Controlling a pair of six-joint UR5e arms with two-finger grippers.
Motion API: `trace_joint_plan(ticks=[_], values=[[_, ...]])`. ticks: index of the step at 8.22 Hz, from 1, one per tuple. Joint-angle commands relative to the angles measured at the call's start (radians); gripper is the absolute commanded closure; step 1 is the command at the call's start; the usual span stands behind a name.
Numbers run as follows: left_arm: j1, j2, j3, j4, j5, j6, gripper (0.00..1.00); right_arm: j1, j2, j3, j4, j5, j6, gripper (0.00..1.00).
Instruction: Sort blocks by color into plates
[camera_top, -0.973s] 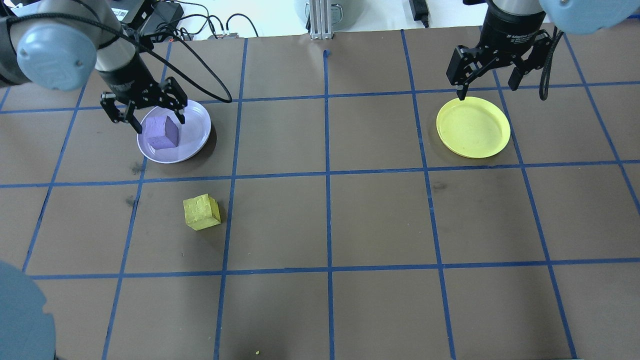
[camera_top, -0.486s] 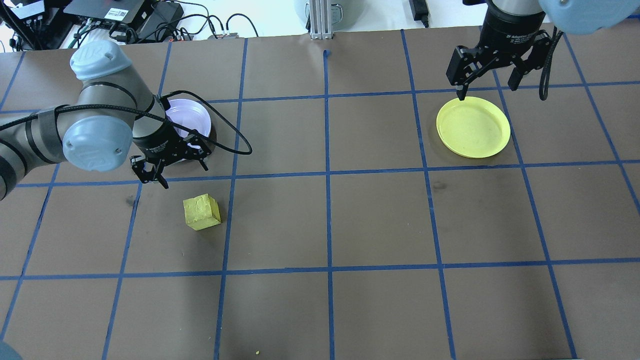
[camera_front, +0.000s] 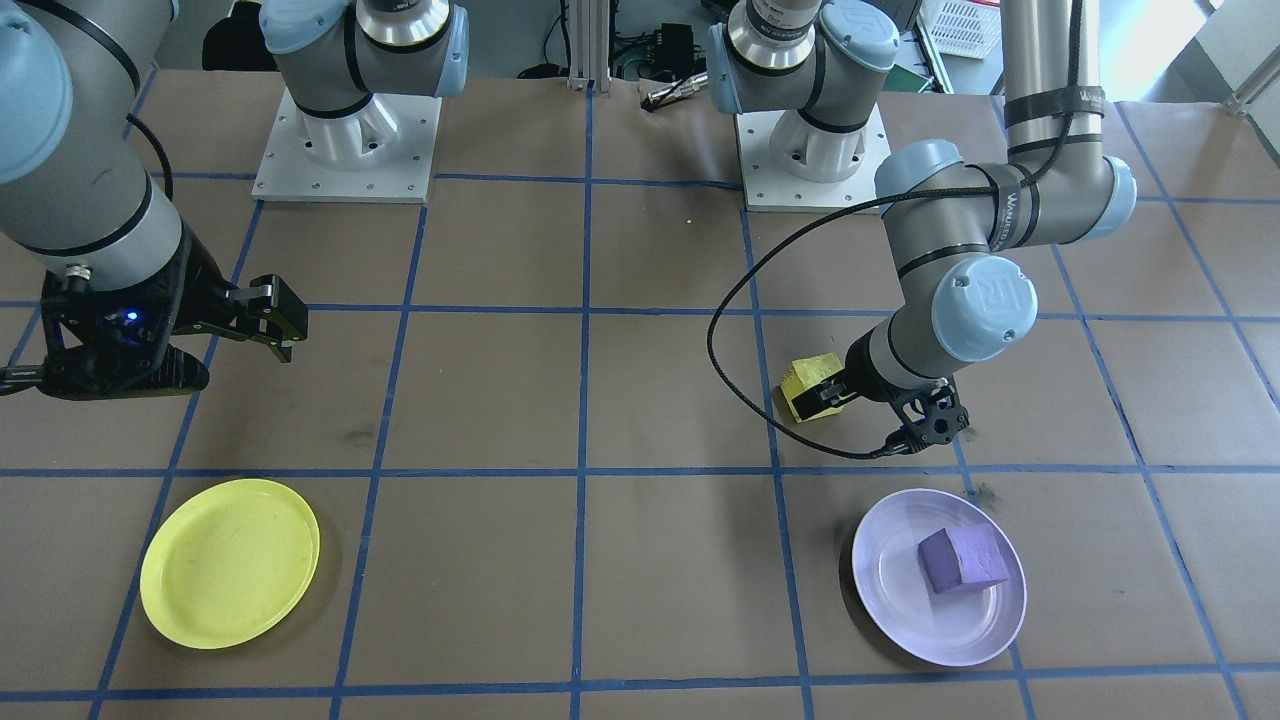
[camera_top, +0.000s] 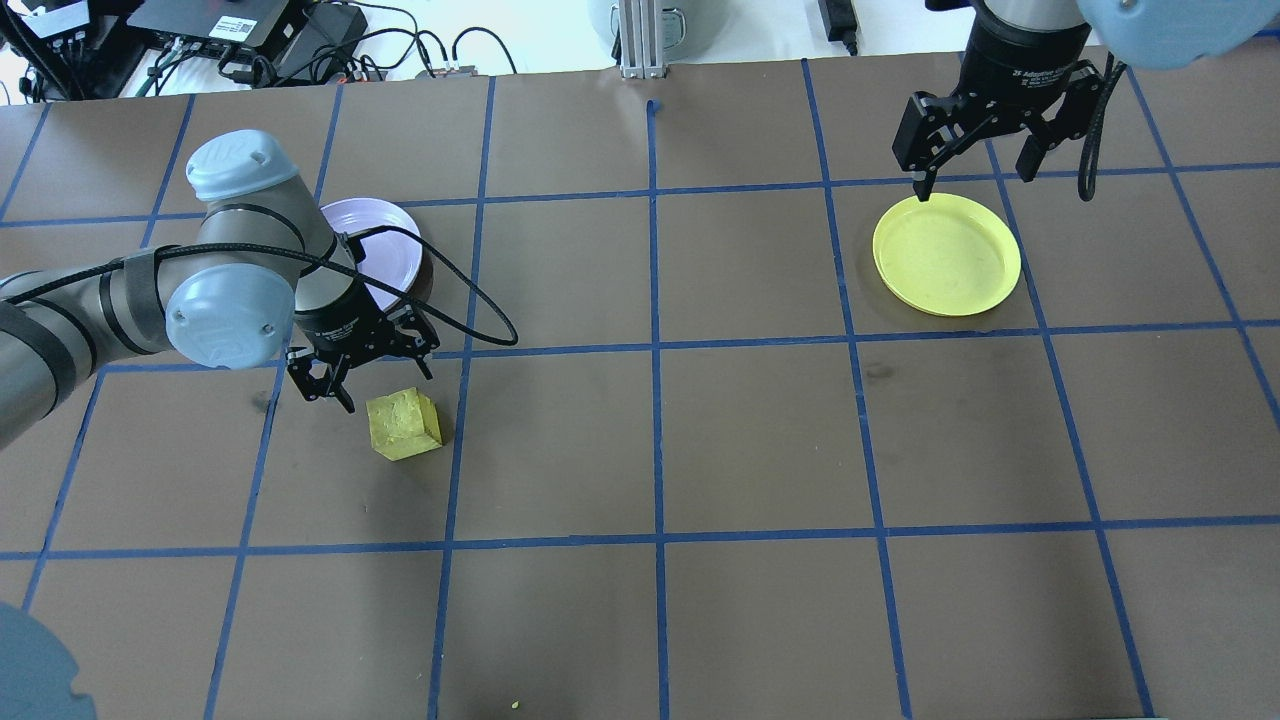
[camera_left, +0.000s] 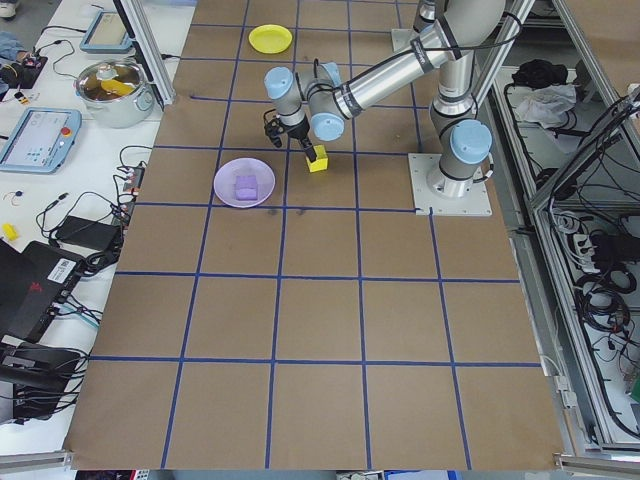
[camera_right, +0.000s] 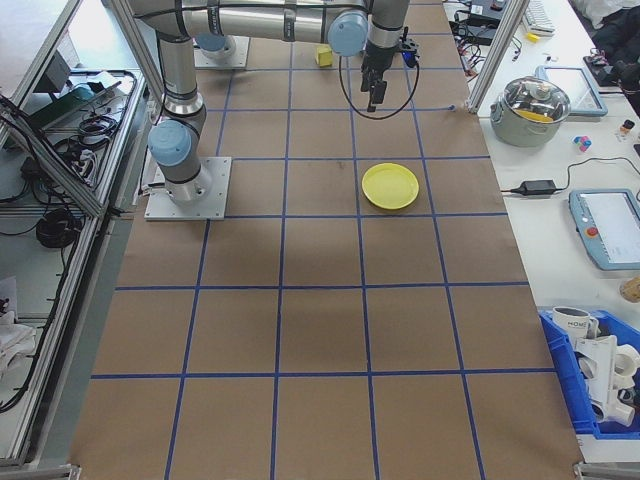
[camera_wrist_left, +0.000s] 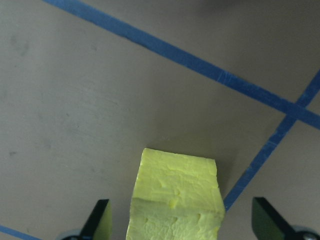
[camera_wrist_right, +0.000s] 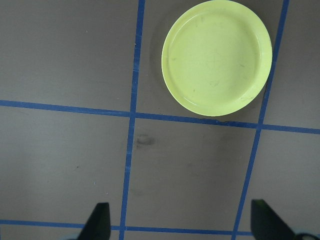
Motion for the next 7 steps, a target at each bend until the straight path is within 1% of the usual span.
trace_joint_plan(ticks=[1,2,3,4,5,7], values=[[0.0,-0.01,-0.049,0.0,0.0,0.051,0.0,0.0,-0.002,0.012,-0.002,-0.003,0.0,0.0],[0.003,-0.01,-0.055,0.0,0.003,0.097,0.0,0.0,-0.002,0.012,-0.002,-0.005,0.0,0.0],[0.003,-0.004,-0.056,-0.003,0.007,0.115,0.1,0.0,-0.002,0.012,-0.002,-0.005,0.0,0.0],[0.004,-0.005,-0.055,-0.001,0.006,0.135,0.6,0.0,-0.002,0.012,-0.002,-0.003,0.0,0.0],[0.004,-0.01,-0.055,0.0,0.0,0.148,0.87,0.0,-0.002,0.012,-0.002,-0.003,0.0,0.0],[0.004,-0.007,-0.046,0.007,0.0,0.151,0.88,0.0,-0.004,0.012,-0.005,-0.001,0.002,0.0]])
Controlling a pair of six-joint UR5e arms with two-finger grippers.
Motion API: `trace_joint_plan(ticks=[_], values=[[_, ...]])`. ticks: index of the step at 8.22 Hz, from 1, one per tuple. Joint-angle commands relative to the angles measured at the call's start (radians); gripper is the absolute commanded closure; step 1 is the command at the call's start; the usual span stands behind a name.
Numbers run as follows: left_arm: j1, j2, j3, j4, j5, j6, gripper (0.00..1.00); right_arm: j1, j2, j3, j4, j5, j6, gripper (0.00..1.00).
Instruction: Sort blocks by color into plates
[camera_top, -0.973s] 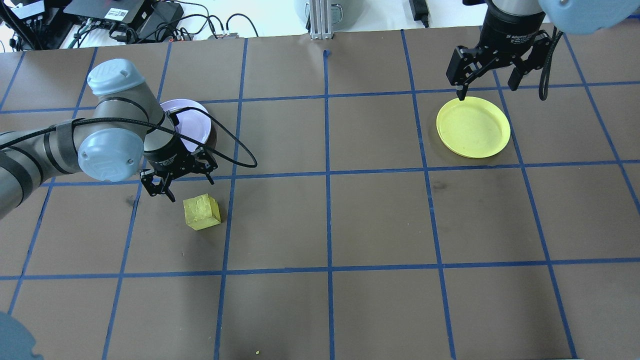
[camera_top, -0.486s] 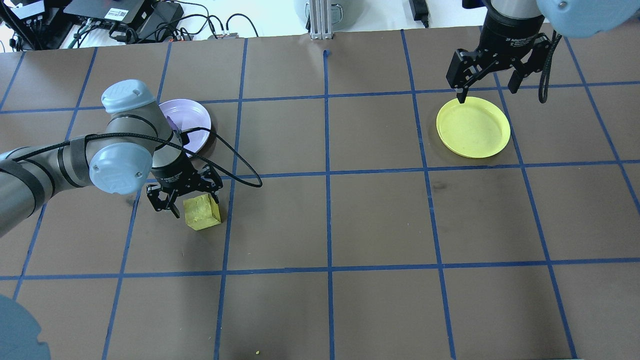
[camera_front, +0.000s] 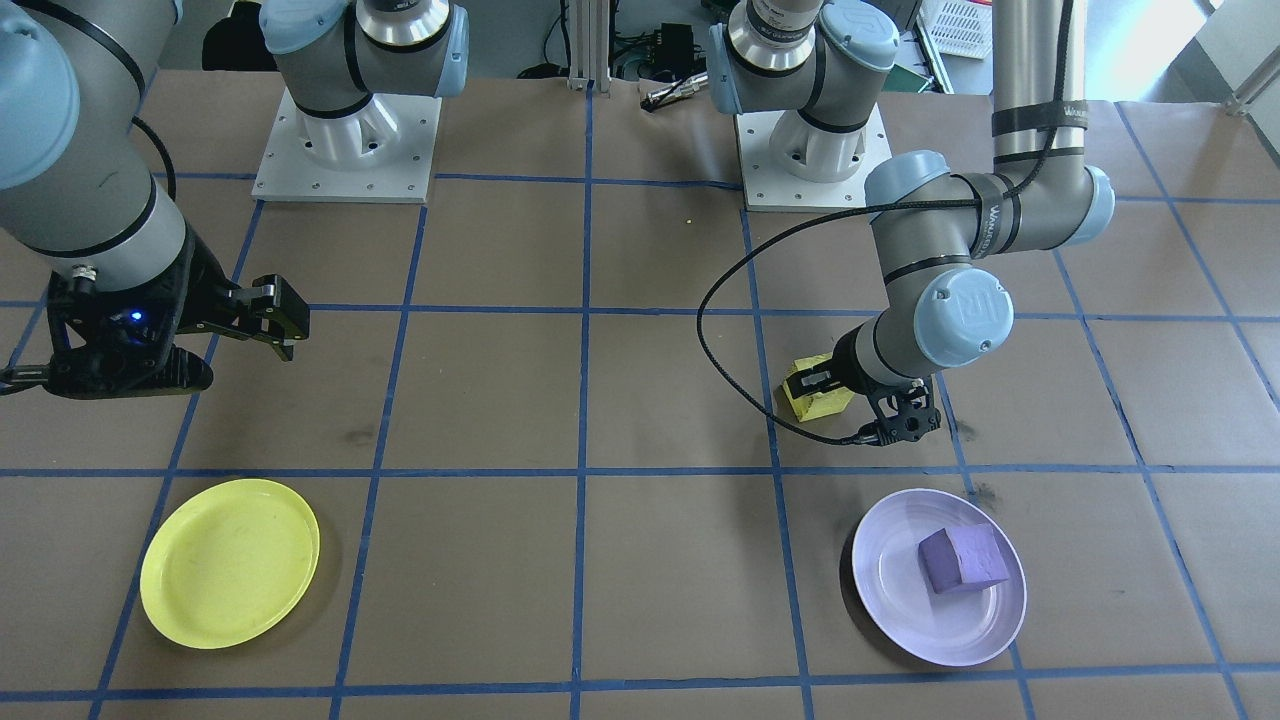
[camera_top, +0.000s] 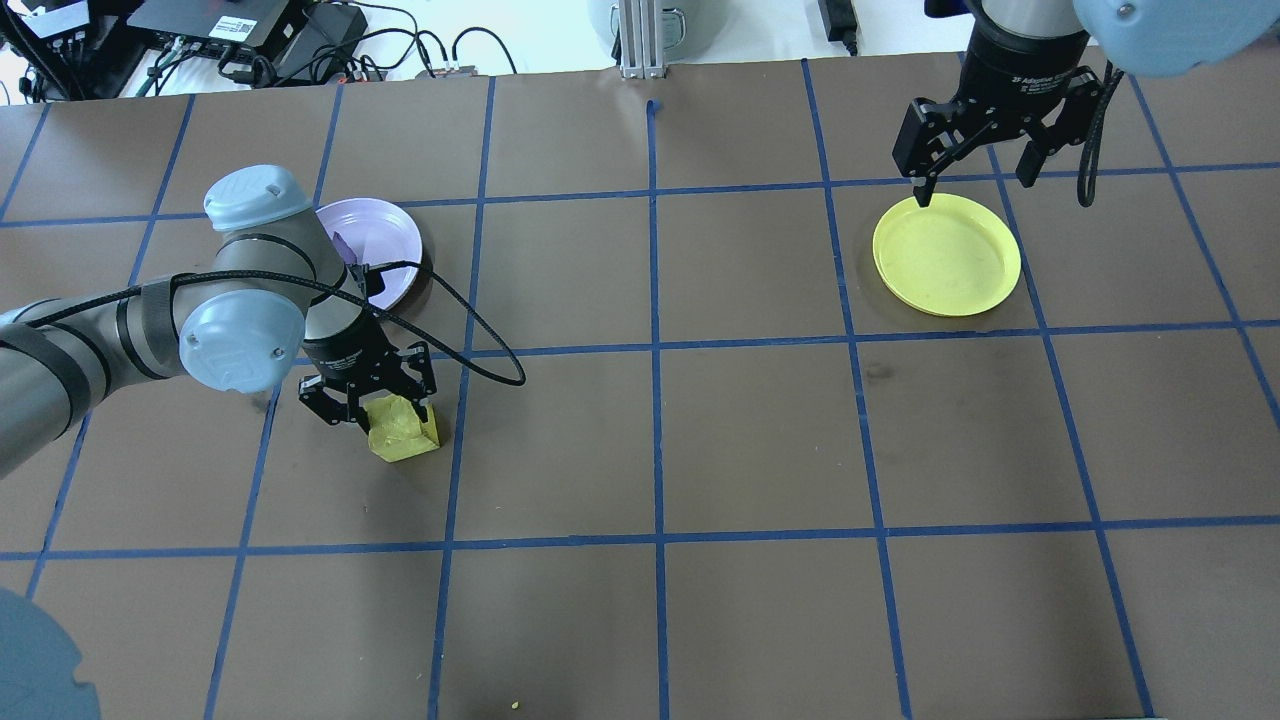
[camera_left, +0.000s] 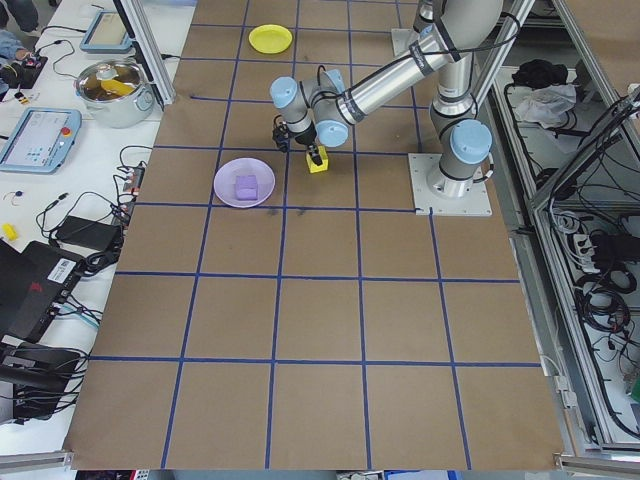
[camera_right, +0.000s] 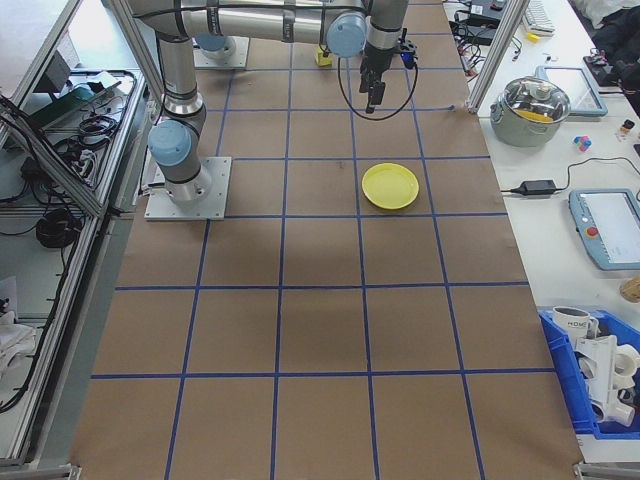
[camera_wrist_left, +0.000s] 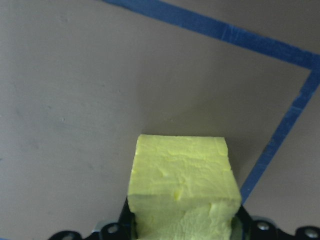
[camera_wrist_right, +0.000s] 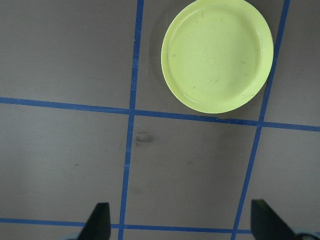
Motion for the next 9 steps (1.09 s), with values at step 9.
trace_joint_plan(ticks=[9], values=[[-0.541,-0.077,0.228,0.012,-0.147,-0.496,0.87,0.0,-0.005,0.0,-0.01,0.003,0.0,0.0]])
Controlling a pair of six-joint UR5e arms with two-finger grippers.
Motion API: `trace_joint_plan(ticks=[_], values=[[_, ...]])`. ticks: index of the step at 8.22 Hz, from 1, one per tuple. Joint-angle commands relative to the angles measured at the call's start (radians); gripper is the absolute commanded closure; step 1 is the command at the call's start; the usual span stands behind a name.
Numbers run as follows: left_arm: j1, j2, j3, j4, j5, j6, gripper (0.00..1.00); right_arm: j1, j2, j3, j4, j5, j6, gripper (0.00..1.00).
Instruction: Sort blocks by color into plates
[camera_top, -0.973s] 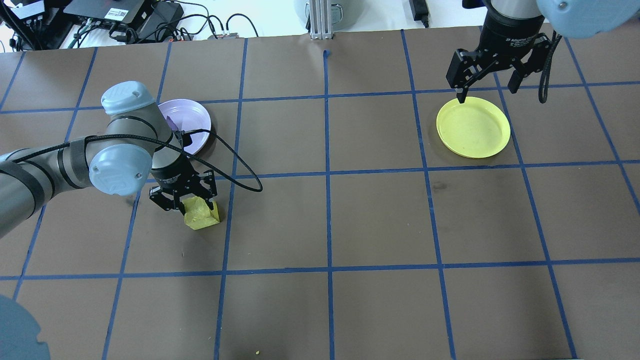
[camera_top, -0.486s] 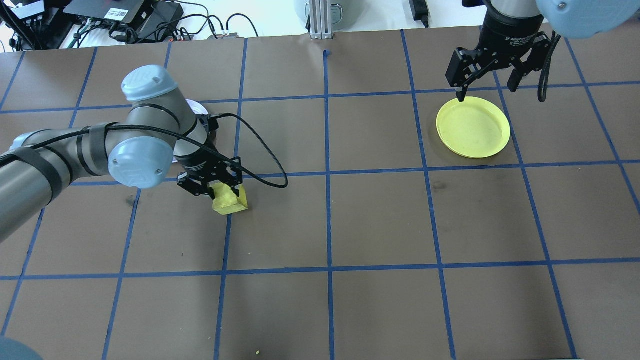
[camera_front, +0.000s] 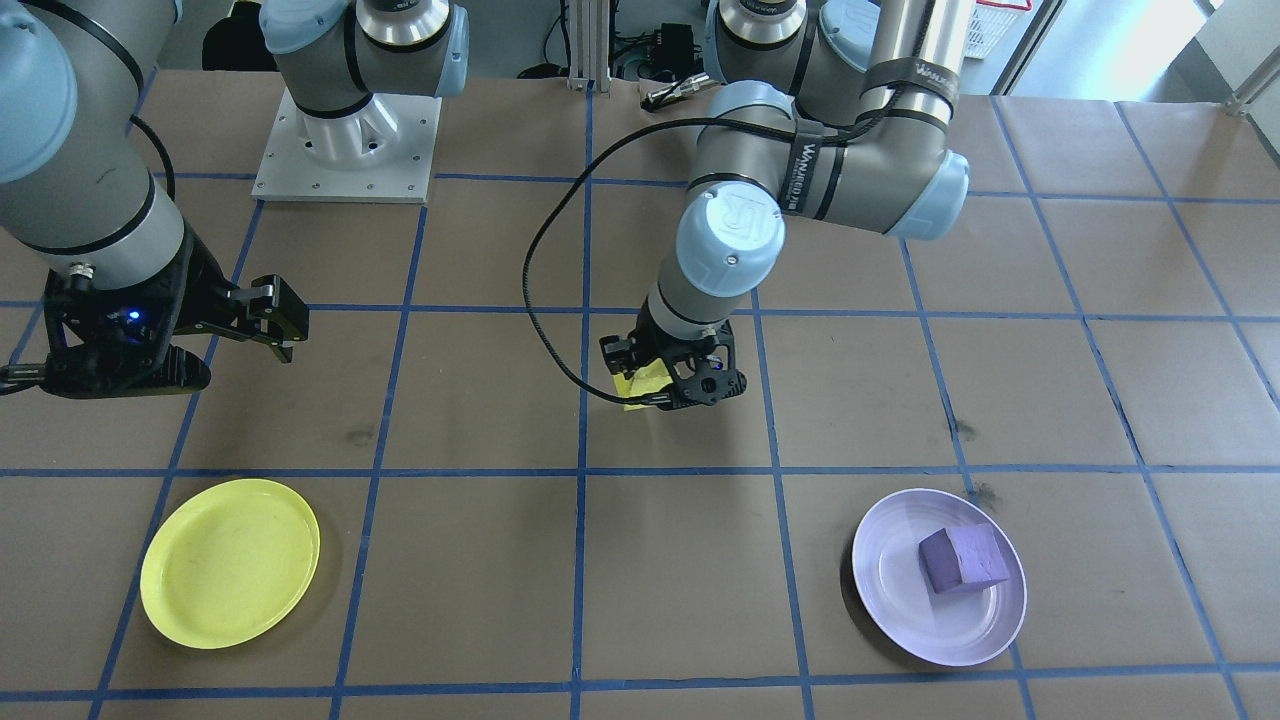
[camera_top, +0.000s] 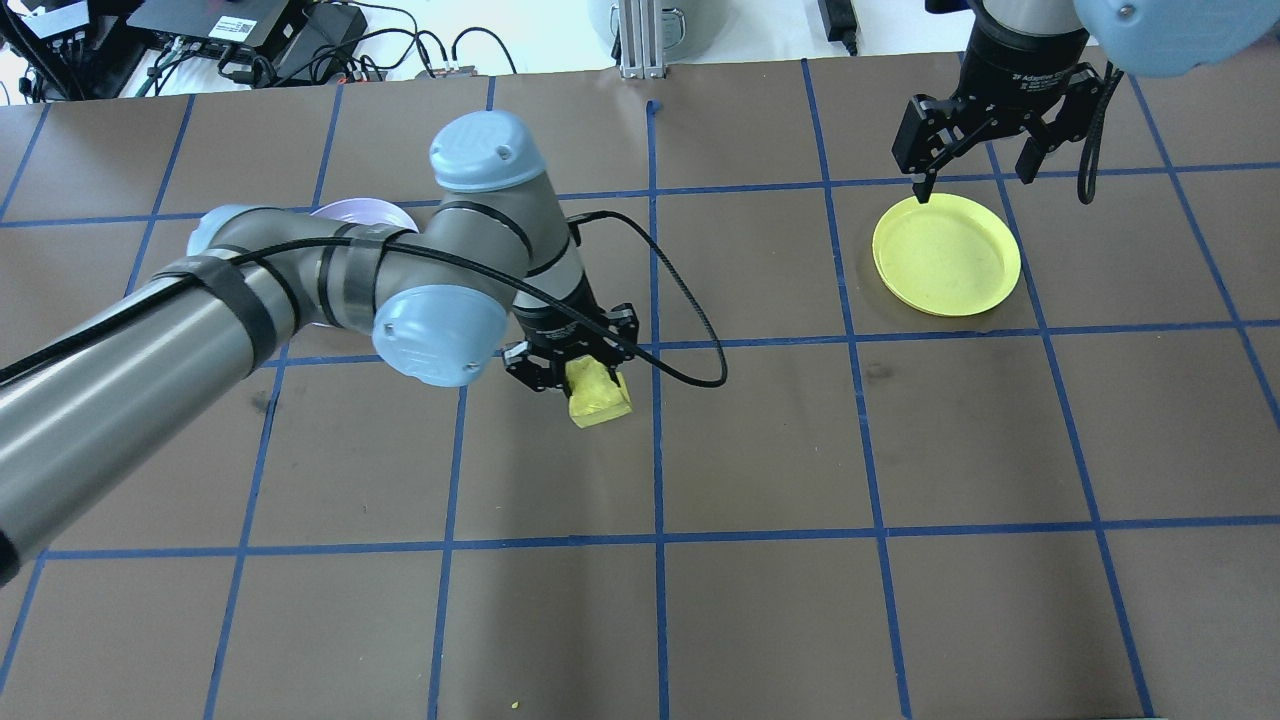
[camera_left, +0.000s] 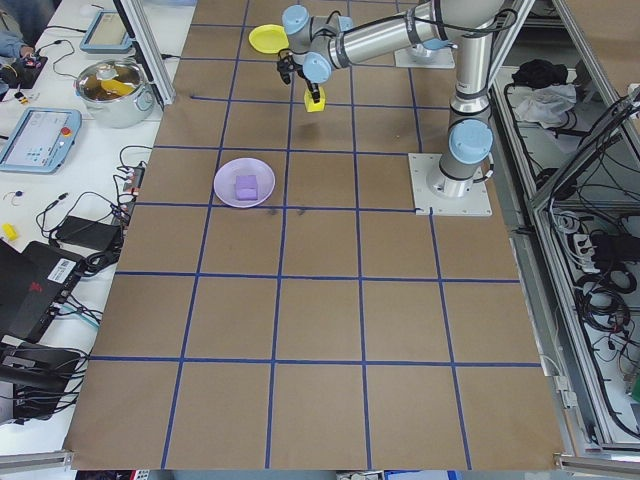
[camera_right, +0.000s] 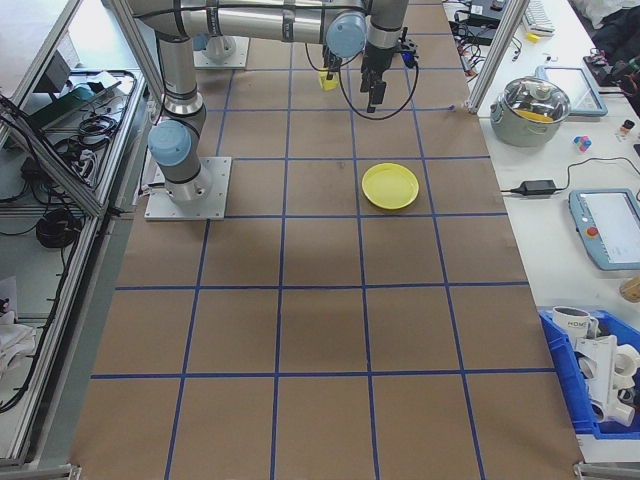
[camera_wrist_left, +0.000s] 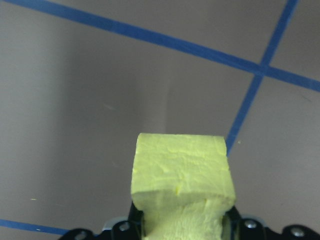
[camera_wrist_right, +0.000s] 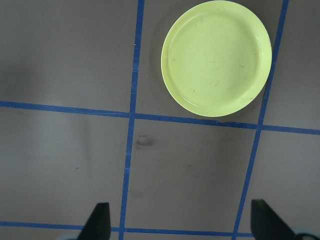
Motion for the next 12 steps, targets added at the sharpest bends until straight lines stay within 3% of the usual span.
trace_joint_plan(ticks=[1,2,5,6,7,11,12], values=[[-0.198,-0.106,0.071,0.091,0.015,-0.124,0.85,0.0,-0.003,0.0,0.004,-0.007,-0.002,0.0],[-0.222,-0.13,0.083,0.113,0.017,-0.129,0.77,0.0,-0.003,0.0,0.007,-0.016,-0.002,0.0],[-0.242,-0.161,0.09,0.124,0.031,-0.12,0.74,0.005,0.001,0.006,0.007,0.001,0.015,0.0],[-0.242,-0.166,0.09,0.127,0.088,-0.11,0.25,0.003,0.003,0.018,-0.002,0.003,0.014,0.0],[-0.242,-0.178,0.088,0.177,0.107,-0.112,0.0,0.003,0.001,0.018,-0.042,0.003,0.006,0.0],[-0.228,-0.119,0.093,0.192,0.104,-0.097,0.0,0.003,0.003,0.02,-0.051,0.009,0.0,0.0],[-0.216,-0.097,0.091,0.186,0.113,0.016,0.0,0.002,0.001,0.02,-0.057,0.006,-0.005,0.0]])
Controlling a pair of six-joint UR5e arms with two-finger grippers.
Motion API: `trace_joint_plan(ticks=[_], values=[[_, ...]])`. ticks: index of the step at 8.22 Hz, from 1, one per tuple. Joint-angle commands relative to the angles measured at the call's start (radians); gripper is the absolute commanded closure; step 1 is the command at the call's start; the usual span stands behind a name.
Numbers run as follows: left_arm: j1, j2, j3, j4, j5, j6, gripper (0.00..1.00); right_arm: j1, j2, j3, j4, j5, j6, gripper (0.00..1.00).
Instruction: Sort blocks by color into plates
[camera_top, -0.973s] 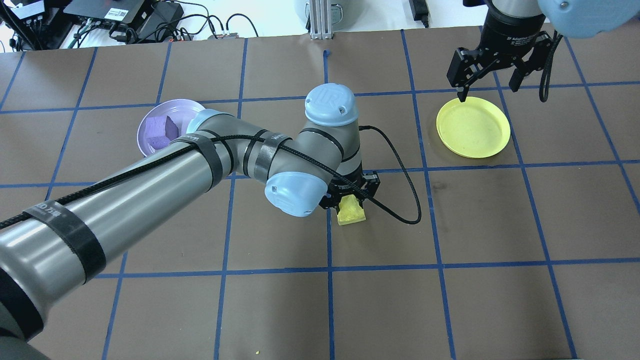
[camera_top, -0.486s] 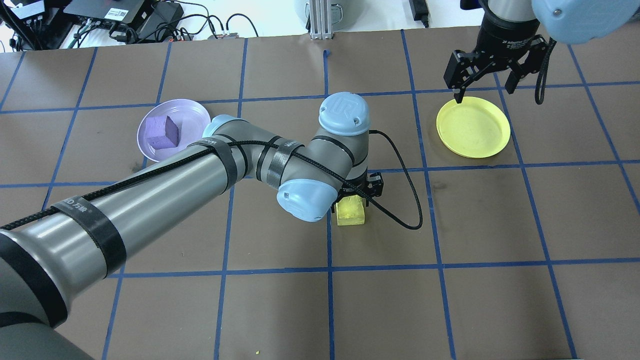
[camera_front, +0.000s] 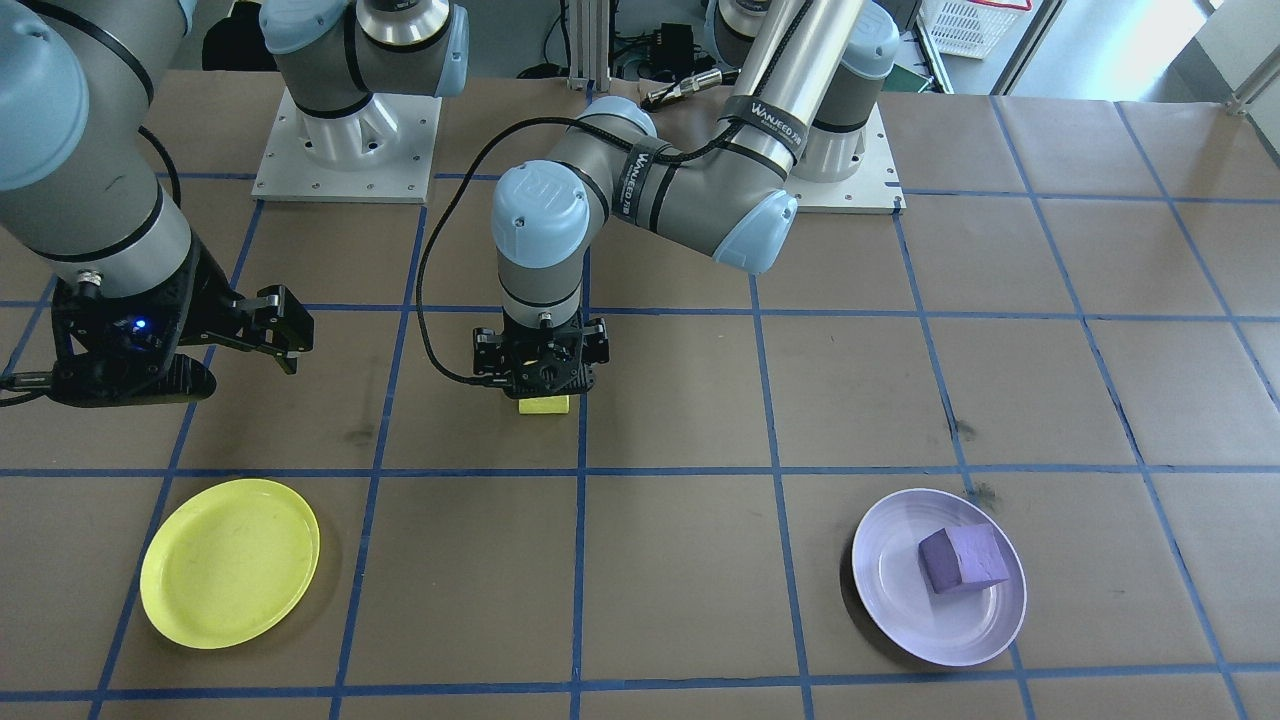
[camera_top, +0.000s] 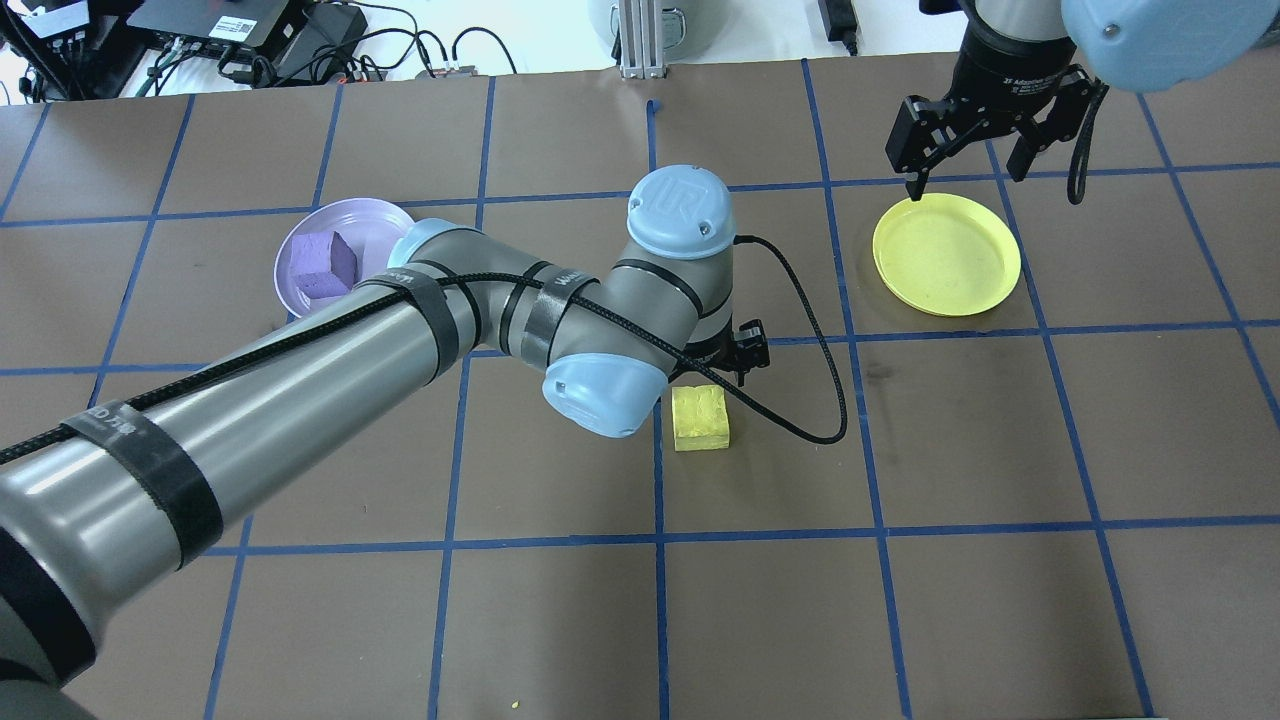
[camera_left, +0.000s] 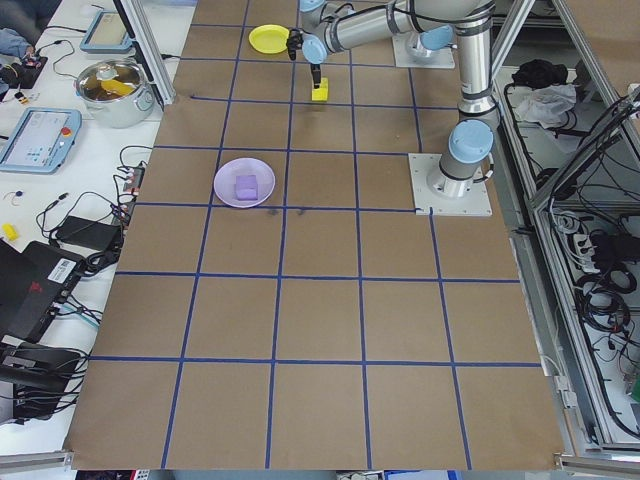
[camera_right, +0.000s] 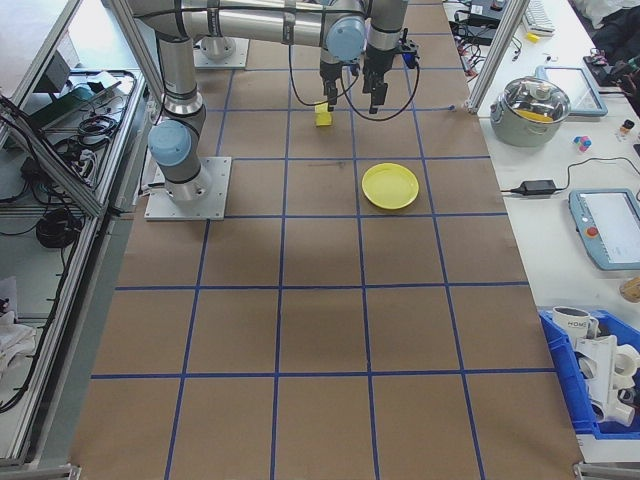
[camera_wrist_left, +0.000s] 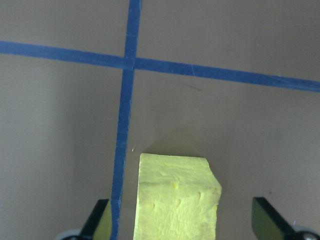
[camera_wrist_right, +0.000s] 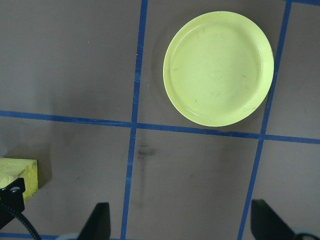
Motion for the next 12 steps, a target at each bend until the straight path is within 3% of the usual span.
trace_joint_plan(ticks=[1,3,5,7,8,9,11,12], values=[[0.037,0.068,-0.001,-0.012,0.013,0.15,0.0,0.0,0.001,0.0,-0.08,0.023,-0.063,0.0],[0.167,0.152,-0.016,-0.056,0.012,0.308,0.0,0.0,0.006,0.015,-0.097,0.037,-0.085,0.0],[0.352,0.25,0.002,-0.225,0.015,0.448,0.0,-0.001,-0.003,0.039,-0.099,0.037,-0.086,0.0],[0.532,0.319,0.082,-0.364,0.05,0.504,0.0,0.018,0.009,0.054,-0.102,0.127,-0.044,0.0],[0.545,0.342,0.149,-0.414,0.091,0.519,0.0,0.053,0.005,0.074,-0.104,0.128,0.031,0.0],[0.544,0.359,0.232,-0.495,0.164,0.52,0.0,0.127,0.008,0.091,-0.105,0.128,0.129,0.0],[0.542,0.365,0.391,-0.607,0.167,0.507,0.0,0.273,0.04,0.112,-0.13,0.128,0.333,0.0],[0.542,0.367,0.406,-0.608,0.167,0.507,0.0,0.305,0.07,0.117,-0.133,0.128,0.361,0.0]])
